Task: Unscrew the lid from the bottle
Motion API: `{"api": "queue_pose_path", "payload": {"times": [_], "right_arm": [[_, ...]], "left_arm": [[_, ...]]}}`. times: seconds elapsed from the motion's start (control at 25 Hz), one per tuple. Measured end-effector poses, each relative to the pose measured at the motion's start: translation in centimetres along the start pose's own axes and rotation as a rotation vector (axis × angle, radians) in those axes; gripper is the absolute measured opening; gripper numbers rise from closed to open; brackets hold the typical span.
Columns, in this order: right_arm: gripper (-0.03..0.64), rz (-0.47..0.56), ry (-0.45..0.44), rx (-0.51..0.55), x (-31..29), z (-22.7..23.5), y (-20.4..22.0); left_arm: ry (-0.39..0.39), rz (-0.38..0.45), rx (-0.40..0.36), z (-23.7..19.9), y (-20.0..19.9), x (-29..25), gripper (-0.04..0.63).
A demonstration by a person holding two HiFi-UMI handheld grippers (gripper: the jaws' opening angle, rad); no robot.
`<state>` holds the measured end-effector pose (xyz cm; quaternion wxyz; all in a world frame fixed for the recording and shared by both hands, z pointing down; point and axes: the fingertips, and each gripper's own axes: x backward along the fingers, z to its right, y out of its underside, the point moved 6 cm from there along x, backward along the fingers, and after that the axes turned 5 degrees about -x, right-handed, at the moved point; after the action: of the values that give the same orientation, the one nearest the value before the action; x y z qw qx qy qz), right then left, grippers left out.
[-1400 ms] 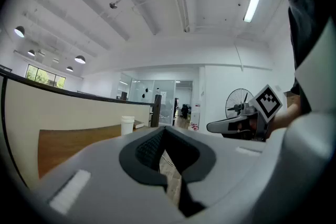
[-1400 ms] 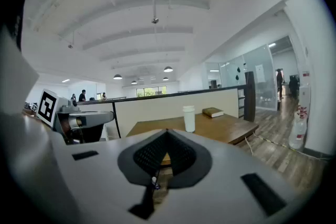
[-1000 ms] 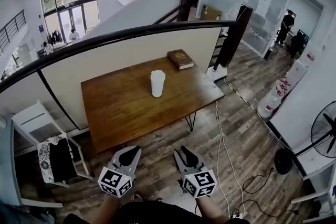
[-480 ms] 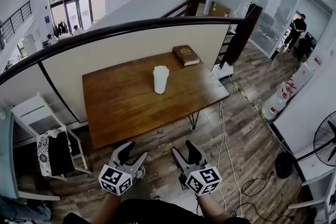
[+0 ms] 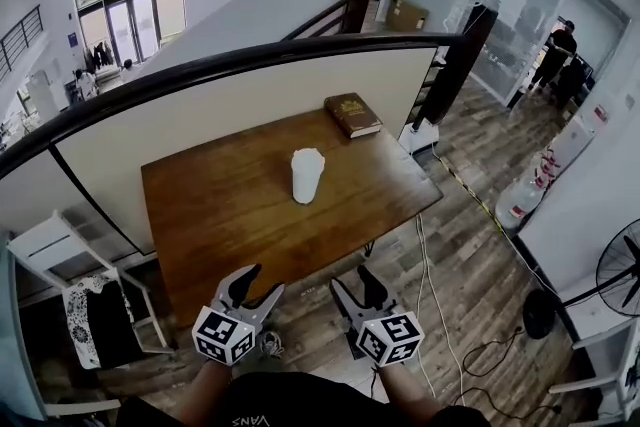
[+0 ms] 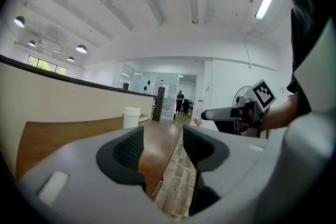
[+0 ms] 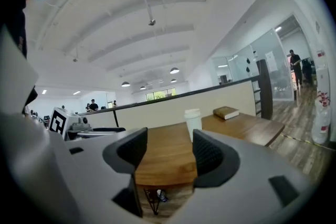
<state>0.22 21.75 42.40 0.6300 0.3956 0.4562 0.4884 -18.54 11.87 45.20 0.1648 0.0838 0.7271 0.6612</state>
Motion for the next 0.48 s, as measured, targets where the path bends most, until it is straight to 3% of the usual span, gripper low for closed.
{"api": "queue_pose_path", "payload": {"times": [0.48], "right_arm": [[0.238, -0.014, 0.111, 0.008, -10.4, 2.8, -2.4]], "left_arm": [[0.045, -0.072, -0.017, -10.1, 0.4, -6.7, 0.241]]}}
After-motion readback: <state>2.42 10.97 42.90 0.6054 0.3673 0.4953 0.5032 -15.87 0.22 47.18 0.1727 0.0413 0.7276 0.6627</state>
